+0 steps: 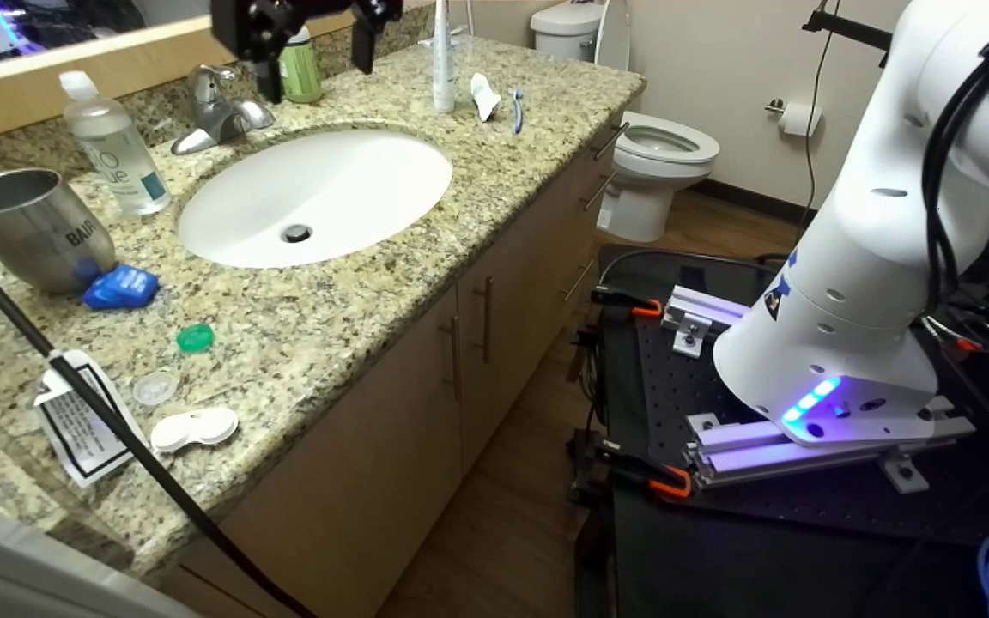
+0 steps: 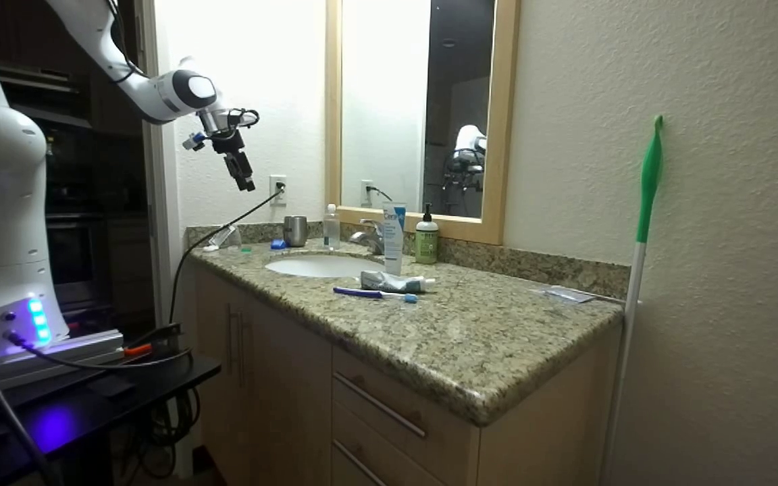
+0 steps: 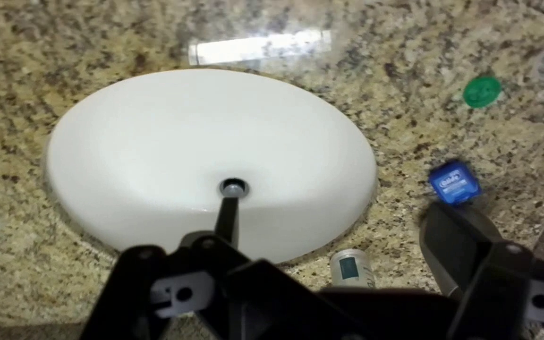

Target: Move the clear bottle forward

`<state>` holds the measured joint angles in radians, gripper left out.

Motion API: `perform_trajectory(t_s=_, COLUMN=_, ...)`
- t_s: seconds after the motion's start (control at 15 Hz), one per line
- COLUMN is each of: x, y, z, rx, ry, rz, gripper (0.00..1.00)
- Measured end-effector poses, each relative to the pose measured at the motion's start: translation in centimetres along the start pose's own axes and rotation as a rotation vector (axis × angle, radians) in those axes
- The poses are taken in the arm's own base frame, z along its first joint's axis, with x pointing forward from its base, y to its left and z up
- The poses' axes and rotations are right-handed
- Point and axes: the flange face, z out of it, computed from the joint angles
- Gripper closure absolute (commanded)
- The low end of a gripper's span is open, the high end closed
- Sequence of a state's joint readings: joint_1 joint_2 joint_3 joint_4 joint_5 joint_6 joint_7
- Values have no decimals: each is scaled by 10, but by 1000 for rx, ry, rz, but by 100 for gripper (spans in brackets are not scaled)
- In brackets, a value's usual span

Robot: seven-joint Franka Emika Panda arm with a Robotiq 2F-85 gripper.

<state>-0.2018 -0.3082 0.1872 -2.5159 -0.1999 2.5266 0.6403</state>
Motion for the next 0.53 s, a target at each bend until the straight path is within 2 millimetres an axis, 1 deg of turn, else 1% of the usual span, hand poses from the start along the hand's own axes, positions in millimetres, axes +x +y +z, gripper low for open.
perform_trajectory(t_s=0.13, x=17, y=-37, z=9, rx=35, ry=-4, rz=111, gripper=0)
perform_trajectory(t_s=0.2, x=32, y=-51, z=11, rx=54, ry=-4, rz=169, gripper=0)
perform_trajectory(t_s=0.27, x=50, y=-60, z=13, rx=71, ry=0, rz=225, gripper=0)
perform_trajectory(t_s=0.33, x=71, y=-62, z=15, rx=84, ry=6, rz=281, gripper=0)
perform_trajectory(t_s=0.4, x=94, y=-60, z=16, rx=98, ry=12, rz=341, gripper=0)
perform_trajectory(t_s=0.47, x=113, y=-56, z=15, rx=112, ry=16, rz=400, gripper=0)
perform_trajectory(t_s=0.53, x=124, y=-53, z=14, rx=120, ry=19, rz=436, gripper=0)
